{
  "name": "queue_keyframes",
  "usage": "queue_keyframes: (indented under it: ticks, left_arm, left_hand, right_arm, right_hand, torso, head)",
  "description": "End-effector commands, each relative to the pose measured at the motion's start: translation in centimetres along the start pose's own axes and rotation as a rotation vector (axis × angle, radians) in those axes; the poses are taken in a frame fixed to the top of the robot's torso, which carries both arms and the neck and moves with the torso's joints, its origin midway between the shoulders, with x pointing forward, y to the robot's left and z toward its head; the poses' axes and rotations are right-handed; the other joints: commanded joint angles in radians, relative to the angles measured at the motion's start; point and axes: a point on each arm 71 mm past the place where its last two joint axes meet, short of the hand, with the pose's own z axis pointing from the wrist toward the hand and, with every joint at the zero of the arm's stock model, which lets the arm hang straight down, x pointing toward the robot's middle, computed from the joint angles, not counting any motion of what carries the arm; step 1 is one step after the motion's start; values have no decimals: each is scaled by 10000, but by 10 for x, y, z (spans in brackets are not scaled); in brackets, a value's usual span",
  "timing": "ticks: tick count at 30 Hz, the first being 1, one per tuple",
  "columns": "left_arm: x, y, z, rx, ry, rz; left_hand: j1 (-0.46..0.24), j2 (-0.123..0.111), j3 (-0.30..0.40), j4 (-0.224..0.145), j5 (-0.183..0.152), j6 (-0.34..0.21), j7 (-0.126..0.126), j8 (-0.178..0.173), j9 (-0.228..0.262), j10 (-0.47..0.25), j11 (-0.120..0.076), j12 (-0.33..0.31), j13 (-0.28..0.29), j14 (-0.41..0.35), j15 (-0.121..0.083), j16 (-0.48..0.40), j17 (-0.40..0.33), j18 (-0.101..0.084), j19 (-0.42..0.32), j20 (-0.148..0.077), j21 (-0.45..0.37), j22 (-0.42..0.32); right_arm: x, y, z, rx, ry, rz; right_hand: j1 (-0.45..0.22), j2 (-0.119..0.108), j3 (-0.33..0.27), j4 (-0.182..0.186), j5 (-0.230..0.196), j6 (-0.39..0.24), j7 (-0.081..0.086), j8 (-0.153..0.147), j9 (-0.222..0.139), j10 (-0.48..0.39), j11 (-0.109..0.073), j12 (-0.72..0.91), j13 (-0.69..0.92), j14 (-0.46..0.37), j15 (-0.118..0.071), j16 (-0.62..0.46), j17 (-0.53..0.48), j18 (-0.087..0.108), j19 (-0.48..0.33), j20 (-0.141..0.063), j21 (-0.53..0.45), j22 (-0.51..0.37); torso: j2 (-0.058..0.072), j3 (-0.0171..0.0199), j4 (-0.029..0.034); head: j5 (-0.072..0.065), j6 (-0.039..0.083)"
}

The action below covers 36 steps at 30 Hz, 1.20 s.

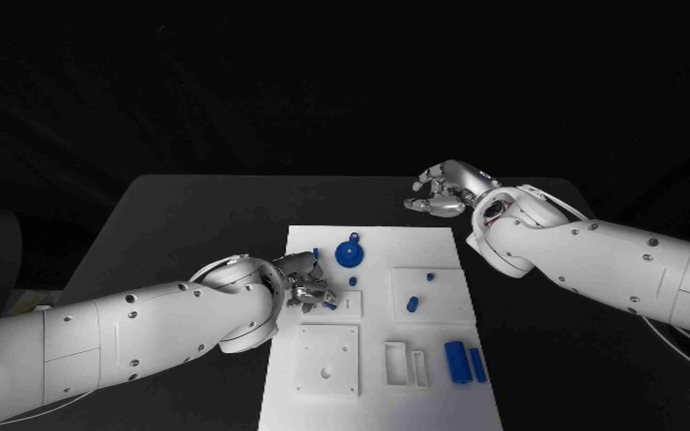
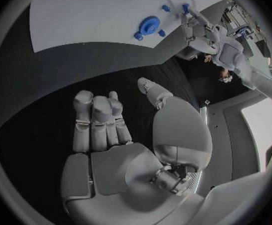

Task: Assemble the parts on the task board

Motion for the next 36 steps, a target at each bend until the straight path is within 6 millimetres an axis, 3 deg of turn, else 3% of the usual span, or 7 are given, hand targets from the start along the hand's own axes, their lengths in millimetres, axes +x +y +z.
queue_keyframes:
  ticks: [1, 21, 36]
  left_arm:
    - [8, 5, 0, -275, 522, 347]
    - [-1, 5, -7, 303, -1044, -1301]
    - [3, 8, -4, -300, -415, -1058]
  left_hand:
    - [48, -39, 43, -29, -43, 975, -704, 22, 18, -292, -262, 39, 16, 448, -515, 41, -12, 222, 73, -921, 51, 55]
    - [64, 109, 81, 41, -32, 990, -709, 2, 50, -322, -268, 90, 17, 442, -520, 85, -49, 236, 80, -915, 65, 61]
    - [29, 146, 69, 75, 56, 1022, -724, 1, 83, -324, -283, 143, 24, 469, -536, 126, -78, 247, 108, -913, 86, 64]
  right_arm:
    - [1, 0, 0, -9, 127, -9]
    - [0, -1, 0, 15, 81, 14]
    - [1, -1, 0, 34, 119, 10]
  right_hand:
    - [-11, 36, -28, 51, 66, 25, 58, 33, 15, -23, 4, 17, -13, 62, 13, -50, 10, 634, 43, -29, -64, 92]
    - [-18, 40, -38, 69, 81, 25, 56, 33, 14, -25, 2, 20, -17, 63, 11, -55, 12, 634, 45, -30, -70, 94]
    - [-16, 41, -48, 81, 92, 24, 55, 32, 13, -26, 0, 24, -21, 64, 9, -59, 15, 634, 48, -32, -76, 97]
  torso:
    - [0, -7, -3]
    - [-1, -4, -2]
    - [0, 0, 2]
  head:
    - [-1, 7]
    - [-10, 65]
    - [-43, 60]
